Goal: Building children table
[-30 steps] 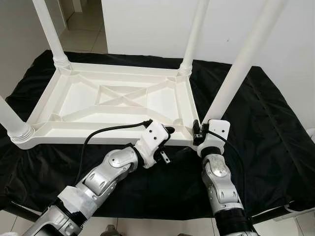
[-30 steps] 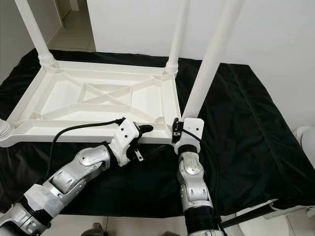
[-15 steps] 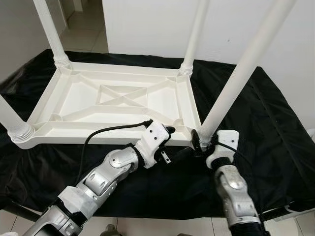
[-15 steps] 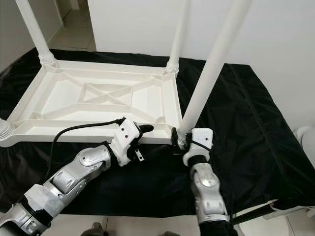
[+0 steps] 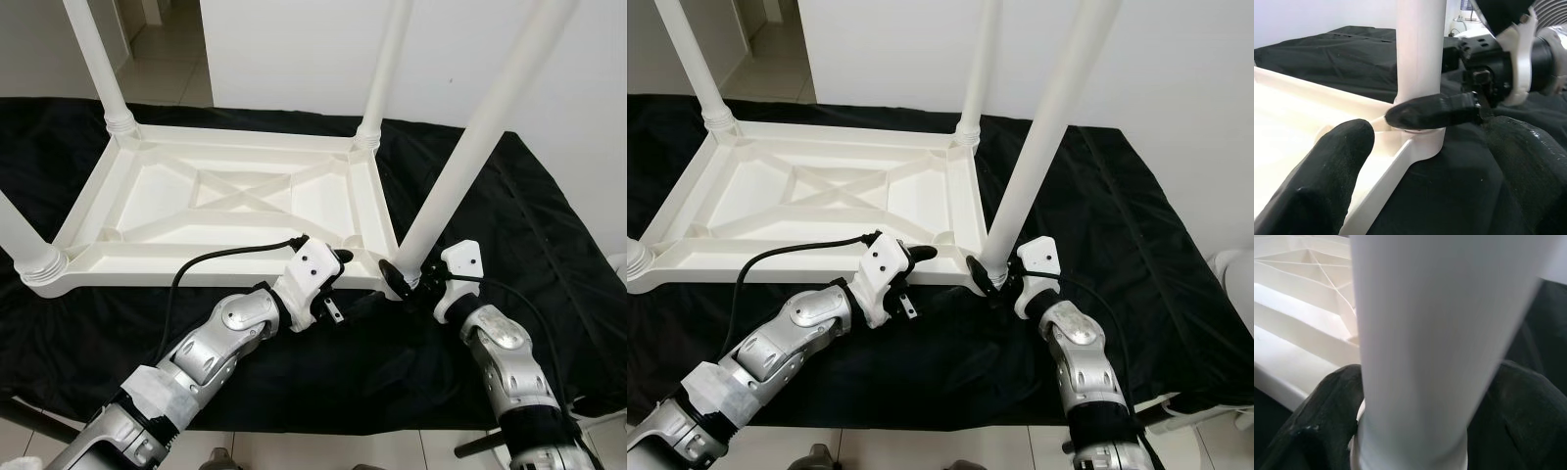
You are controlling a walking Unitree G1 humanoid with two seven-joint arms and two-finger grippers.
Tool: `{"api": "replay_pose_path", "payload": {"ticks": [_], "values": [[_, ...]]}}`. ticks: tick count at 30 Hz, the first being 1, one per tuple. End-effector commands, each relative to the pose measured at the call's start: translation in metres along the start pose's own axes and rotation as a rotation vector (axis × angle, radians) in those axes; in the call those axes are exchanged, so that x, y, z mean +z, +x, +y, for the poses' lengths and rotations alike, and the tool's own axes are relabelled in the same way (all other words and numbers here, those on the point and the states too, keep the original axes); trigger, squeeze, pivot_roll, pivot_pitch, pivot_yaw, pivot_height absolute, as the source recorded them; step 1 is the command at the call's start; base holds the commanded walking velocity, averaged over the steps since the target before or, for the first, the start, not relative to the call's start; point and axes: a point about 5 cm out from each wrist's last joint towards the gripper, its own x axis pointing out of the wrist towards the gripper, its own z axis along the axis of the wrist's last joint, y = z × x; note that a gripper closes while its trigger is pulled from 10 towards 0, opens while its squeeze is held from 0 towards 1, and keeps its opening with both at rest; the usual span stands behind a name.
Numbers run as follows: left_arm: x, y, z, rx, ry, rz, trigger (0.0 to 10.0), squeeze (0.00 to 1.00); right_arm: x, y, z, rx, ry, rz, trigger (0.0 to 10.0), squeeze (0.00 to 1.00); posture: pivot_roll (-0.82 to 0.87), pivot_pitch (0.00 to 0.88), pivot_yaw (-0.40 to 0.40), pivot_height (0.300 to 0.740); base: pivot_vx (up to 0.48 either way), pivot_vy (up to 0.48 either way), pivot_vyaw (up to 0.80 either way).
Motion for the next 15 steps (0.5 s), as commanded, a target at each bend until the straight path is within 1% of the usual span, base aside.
{"api": "replay_pose_path", "payload": {"ticks": [1,3,5,6,7,8,9,15], "values": [[0.001,-0.001,-0.01,-0.24,0.019,0.004,10.0,0.0,-0.003,0.004,-0.001,0.041,-0.002,0.025,10.0,0.0,0.01,0.0,-0.046,0.74,0.0,0.0,0.0],[0.002,-0.001,-0.01,-0.239,0.018,0.002,10.0,0.0,-0.002,0.011,0.001,0.073,-0.02,0.036,10.0,0.0,0.02,0.0,-0.047,0.74,0.0,0.0,0.0],[0.002,-0.001,-0.01,-0.239,0.018,0.002,10.0,0.0,-0.002,0.011,0.001,0.073,-0.02,0.036,10.0,0.0,0.02,0.0,-0.047,0.74,0.0,0.0,0.0],[0.002,-0.001,-0.01,-0.237,0.017,0.001,10.0,0.0,-0.003,0.015,0.002,0.098,-0.025,0.037,5.9,0.0,0.02,0.0,-0.049,0.74,0.0,0.0,0.0],[0.002,-0.001,-0.01,-0.237,0.017,0.001,10.0,0.0,-0.003,0.015,0.002,0.098,-0.025,0.037,5.9,0.0,0.02,0.0,-0.049,0.74,0.0,0.0,0.0],[0.002,0.0,-0.01,-0.233,0.018,-0.001,10.0,0.0,-0.005,0.019,0.006,0.138,-0.023,0.041,0.0,0.0,0.02,0.0,-0.051,0.74,0.0,0.0,0.0],[0.002,0.0,-0.01,-0.232,0.017,-0.001,10.0,0.0,-0.006,0.019,0.007,0.158,-0.008,0.043,0.0,0.0,0.02,0.0,-0.054,0.74,0.0,0.0,0.0],[0.002,0.0,-0.011,-0.228,0.014,-0.004,10.0,0.0,-0.011,0.017,0.01,0.178,0.002,0.051,0.0,0.0,0.02,0.0,-0.057,0.74,0.0,0.0,0.0]]}}
